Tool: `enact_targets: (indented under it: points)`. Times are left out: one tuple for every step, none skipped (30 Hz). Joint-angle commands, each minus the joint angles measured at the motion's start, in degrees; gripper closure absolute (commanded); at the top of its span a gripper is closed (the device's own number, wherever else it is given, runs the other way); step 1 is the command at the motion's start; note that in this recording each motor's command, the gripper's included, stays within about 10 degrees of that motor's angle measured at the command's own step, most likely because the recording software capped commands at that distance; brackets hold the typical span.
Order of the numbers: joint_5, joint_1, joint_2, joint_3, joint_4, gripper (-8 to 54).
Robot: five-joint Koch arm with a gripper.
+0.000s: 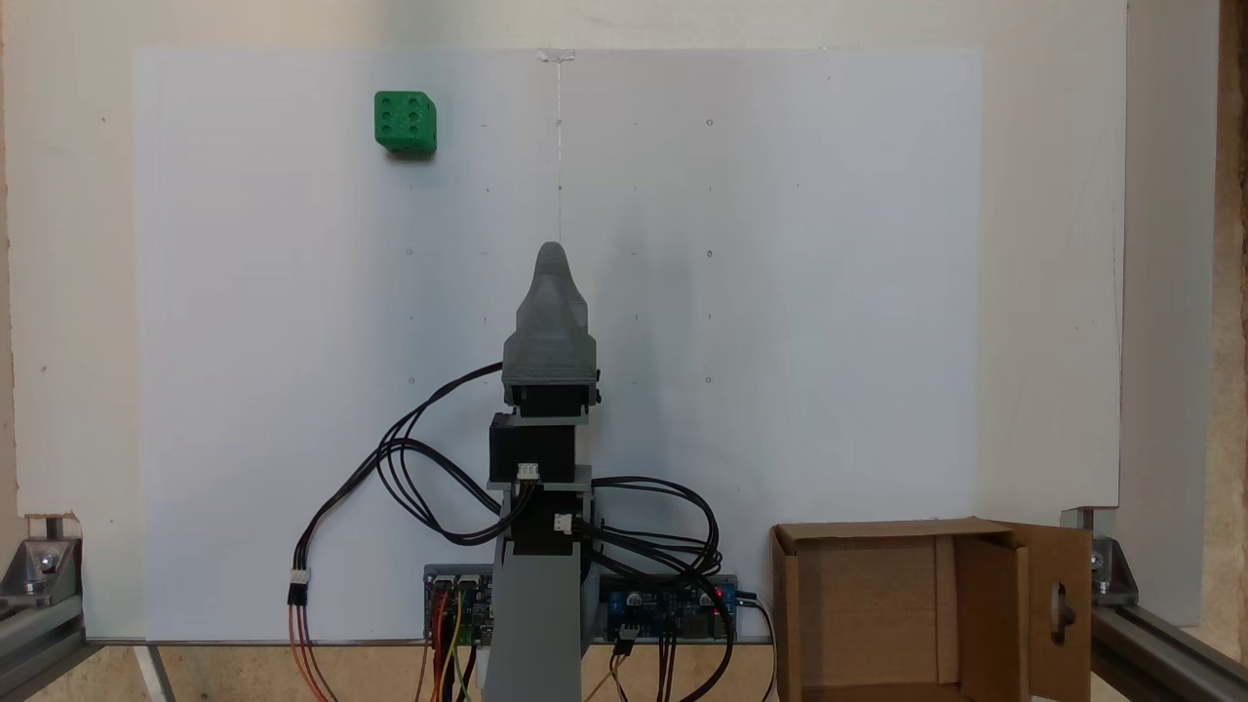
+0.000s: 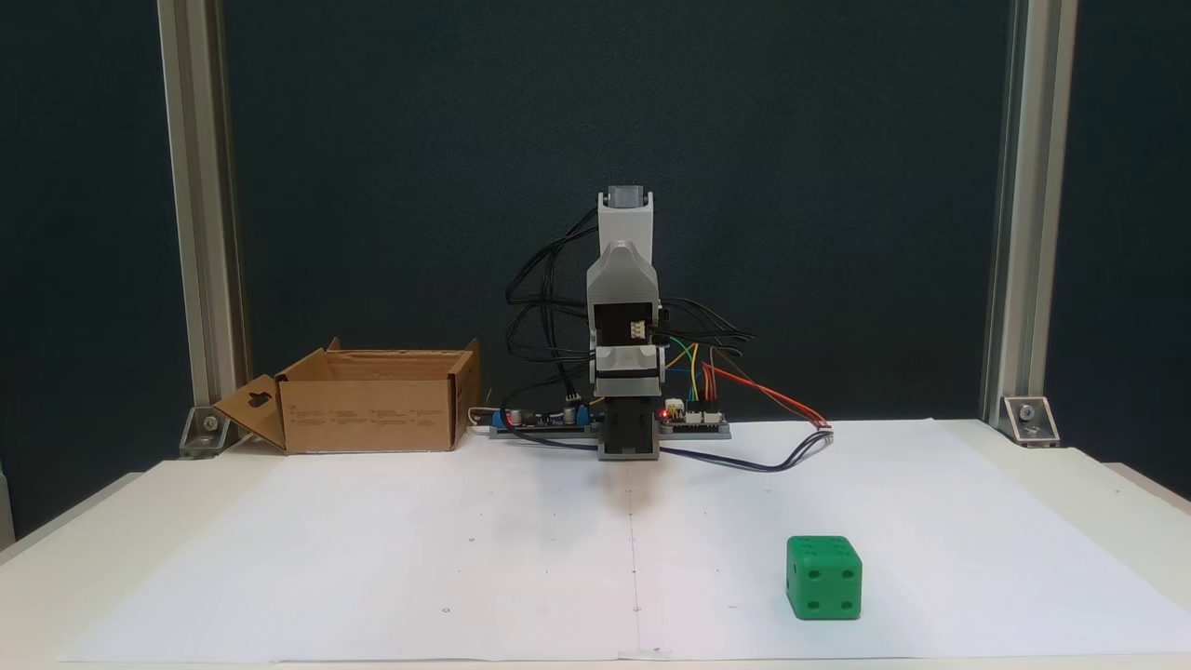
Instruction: Grasp a green dice and put it in the bin.
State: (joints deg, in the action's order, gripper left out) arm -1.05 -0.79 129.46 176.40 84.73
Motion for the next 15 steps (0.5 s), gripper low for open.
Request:
enact_targets:
  points:
    - [1.67,-1.85,5.98,2.90,-10.00,0.8]
    - [1.67,-1.85,5.98,2.90,-10.97,0.8]
    - [1.67,-1.85,5.98,2.90,-14.57,0.8]
    - [1.67,-1.85,5.98,2.90,-14.59,0.8]
    - [1.67,-1.85,5.98,2.90,-14.59,0.8]
    - [1.67,-1.85,5.98,2.90,-14.59,0.8]
    - [1.67,-1.85,5.98,2.90,-14.59,0.8]
    - [1.67,-1.85,5.98,2.90,-14.59,0.8]
    - [1.67,-1.85,5.98,2.90,-14.59,0.8]
    - [1.67,-1.76,5.98,2.90,-14.59,0.8]
    - [1.67,-1.85,5.98,2.90,-14.59,0.8]
    - [1.67,-1.85,5.98,2.90,-14.59,0.8]
    - [1.67,-1.76,6.06,2.90,-14.59,0.8]
    - [1.58,-1.76,6.06,2.90,-14.50,0.8]
    - [1.67,-1.76,5.98,2.90,-14.41,0.8]
